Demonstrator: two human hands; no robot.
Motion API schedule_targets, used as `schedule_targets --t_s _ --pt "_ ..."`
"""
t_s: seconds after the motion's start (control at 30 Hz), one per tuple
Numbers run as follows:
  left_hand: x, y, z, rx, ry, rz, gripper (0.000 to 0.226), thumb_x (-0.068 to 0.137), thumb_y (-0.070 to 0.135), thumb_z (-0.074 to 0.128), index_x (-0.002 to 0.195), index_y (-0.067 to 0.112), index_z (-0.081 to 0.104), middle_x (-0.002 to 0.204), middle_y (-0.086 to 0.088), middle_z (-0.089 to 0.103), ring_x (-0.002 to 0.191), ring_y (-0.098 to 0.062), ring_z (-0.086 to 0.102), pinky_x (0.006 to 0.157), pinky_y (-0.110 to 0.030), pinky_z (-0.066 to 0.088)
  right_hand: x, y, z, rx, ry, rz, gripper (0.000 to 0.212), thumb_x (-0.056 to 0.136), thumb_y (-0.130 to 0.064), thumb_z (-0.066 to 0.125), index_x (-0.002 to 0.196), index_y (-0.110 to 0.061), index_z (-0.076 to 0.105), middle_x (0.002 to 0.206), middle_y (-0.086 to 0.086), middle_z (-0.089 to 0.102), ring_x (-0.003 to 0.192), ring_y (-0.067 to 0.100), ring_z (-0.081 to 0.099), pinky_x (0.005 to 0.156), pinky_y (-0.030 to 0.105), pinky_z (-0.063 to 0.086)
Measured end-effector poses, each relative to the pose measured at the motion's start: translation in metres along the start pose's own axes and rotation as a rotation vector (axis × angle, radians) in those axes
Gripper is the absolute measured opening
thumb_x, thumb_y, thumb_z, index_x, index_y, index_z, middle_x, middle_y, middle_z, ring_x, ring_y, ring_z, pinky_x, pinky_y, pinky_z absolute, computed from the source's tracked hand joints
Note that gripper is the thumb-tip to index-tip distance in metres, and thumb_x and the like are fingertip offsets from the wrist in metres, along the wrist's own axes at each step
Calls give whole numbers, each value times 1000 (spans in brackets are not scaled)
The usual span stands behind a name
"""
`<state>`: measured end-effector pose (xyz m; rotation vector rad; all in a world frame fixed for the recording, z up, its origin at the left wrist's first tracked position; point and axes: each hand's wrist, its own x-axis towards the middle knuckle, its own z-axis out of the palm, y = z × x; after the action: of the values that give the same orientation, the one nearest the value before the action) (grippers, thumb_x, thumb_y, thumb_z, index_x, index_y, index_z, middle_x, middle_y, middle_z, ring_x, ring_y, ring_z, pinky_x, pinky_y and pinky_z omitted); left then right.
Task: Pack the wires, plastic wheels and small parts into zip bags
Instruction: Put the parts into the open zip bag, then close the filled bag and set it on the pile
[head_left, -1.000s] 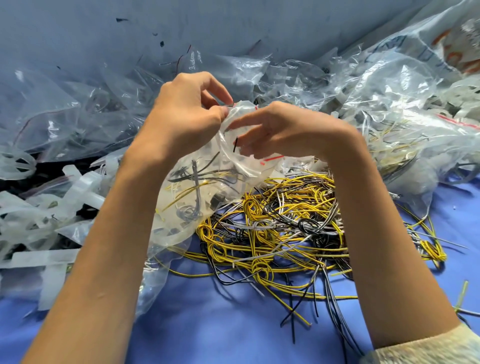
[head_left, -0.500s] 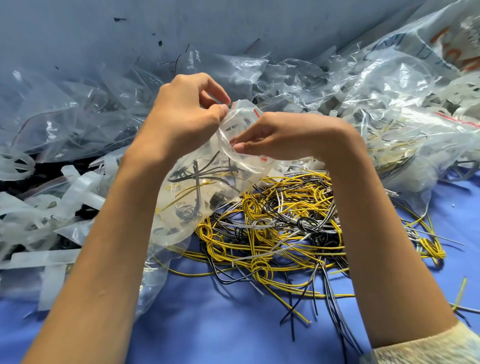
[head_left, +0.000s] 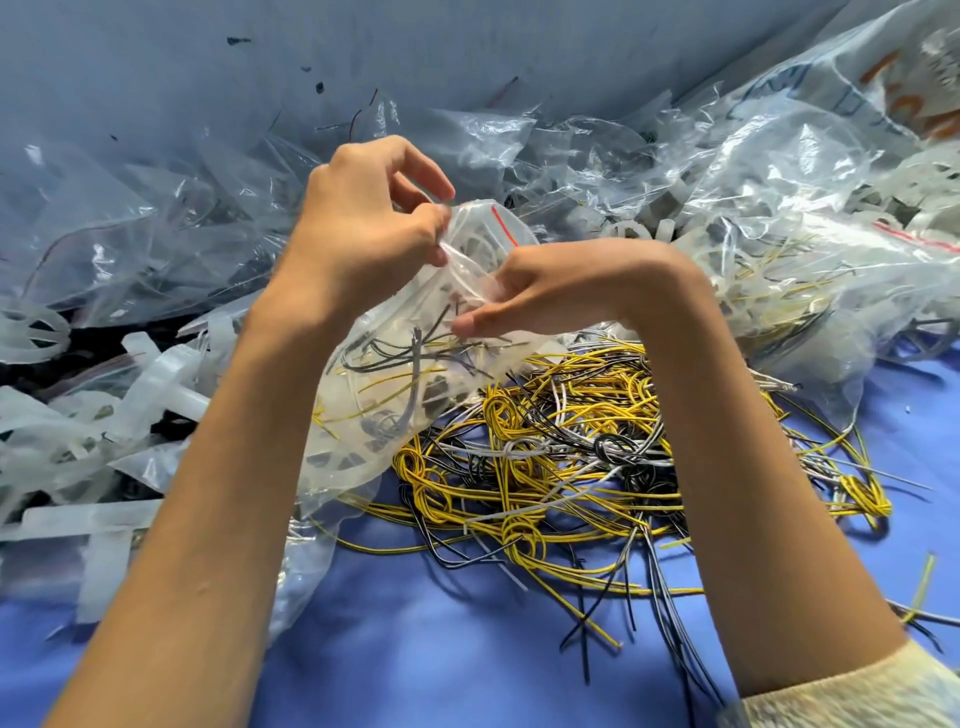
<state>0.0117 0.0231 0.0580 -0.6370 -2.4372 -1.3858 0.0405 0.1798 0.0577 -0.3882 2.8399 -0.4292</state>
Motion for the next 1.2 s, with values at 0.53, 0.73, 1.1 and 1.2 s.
schedule_targets --t_s 0.53,0.73,1.1,1.2 --pt "10 -64 -13 449 -739 -293 41 94 49 44 121 21 55 118 1 54 105 -16 49 84 -29 36 0 15 0 98 31 63 34 85 -59 54 85 -31 74 73 -16 68 62 -9 57 60 16 37" --pt "12 -70 -6 534 -750 -223 20 101 35 41 94 21 53 97 2 51 93 -15 47 79 -27 33 -1 18 0 99 110 34 31 85 -58 53 83 -33 71 68 -23 63 59 -8 53 51 10 36" --pt "4 -62 5 348 -695 -259 37 88 34 49 82 -2 52 82 -12 46 81 -21 40 67 -31 31 -16 26 -6 354 -20 -97 32 75 -46 66 82 -16 66 68 -13 63 61 -4 54 59 16 40" --pt "4 -61 5 400 -666 -260 35 95 21 44 90 -12 55 91 -29 56 83 -23 44 69 -35 39 -17 27 -5 401 -46 -143 29 75 -38 69 80 -9 66 62 -9 54 57 0 49 53 9 37"
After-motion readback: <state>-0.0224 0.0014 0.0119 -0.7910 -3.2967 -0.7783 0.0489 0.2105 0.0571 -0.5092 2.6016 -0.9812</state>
